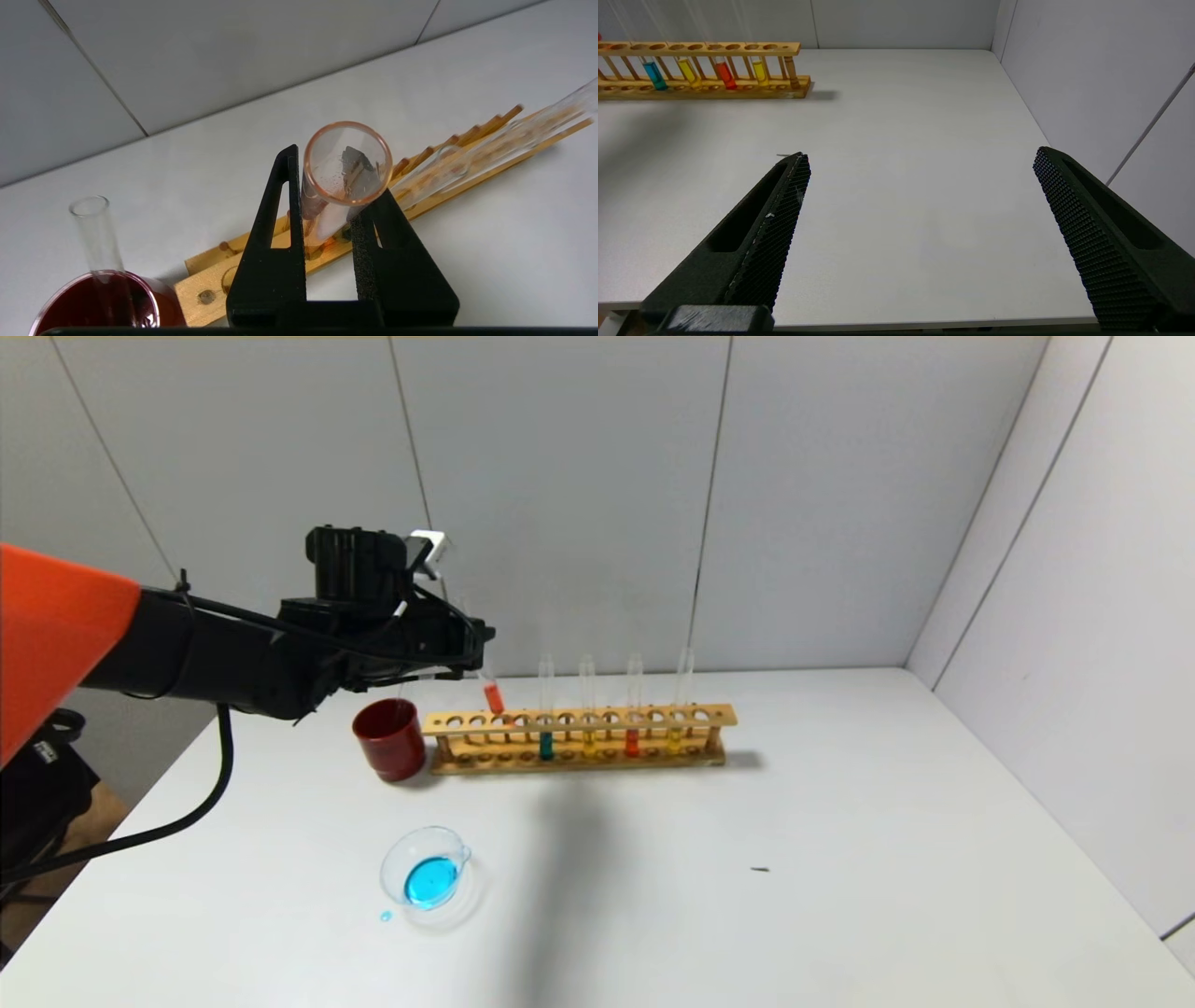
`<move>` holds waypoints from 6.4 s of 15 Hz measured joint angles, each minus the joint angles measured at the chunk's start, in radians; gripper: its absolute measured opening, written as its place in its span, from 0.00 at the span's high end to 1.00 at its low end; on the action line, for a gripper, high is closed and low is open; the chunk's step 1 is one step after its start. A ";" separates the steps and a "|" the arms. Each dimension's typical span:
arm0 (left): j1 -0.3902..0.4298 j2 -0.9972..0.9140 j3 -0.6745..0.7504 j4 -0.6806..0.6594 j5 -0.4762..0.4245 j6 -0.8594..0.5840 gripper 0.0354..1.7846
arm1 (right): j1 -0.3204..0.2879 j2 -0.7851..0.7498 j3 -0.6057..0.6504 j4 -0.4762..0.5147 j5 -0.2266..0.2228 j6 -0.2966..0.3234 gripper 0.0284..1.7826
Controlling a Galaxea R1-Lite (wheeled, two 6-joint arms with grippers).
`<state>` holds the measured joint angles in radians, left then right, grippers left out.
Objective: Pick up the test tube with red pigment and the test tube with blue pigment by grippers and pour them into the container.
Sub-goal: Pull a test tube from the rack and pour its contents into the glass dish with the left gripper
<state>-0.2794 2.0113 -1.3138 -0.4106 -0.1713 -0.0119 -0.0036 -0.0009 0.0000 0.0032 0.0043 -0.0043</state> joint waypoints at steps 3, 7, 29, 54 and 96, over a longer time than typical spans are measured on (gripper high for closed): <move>0.006 -0.055 0.000 -0.001 0.000 -0.001 0.83 | 0.000 0.000 0.000 0.000 0.000 0.000 0.02; 0.024 -0.127 0.024 -0.002 0.000 0.038 0.83 | 0.000 0.000 0.000 0.000 0.000 0.000 0.02; 0.309 -0.399 0.564 -0.003 -0.601 1.031 0.83 | 0.000 0.000 0.000 0.000 0.000 0.000 0.02; 0.341 -0.311 0.562 -0.003 -0.480 1.703 0.83 | 0.000 0.000 0.000 0.000 0.000 0.000 0.02; 0.285 -0.190 0.562 -0.015 -0.289 2.192 0.83 | 0.000 0.000 0.000 0.000 0.000 0.000 0.02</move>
<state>0.0057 1.8213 -0.7515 -0.4255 -0.4602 2.1798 -0.0036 -0.0009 0.0000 0.0032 0.0043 -0.0043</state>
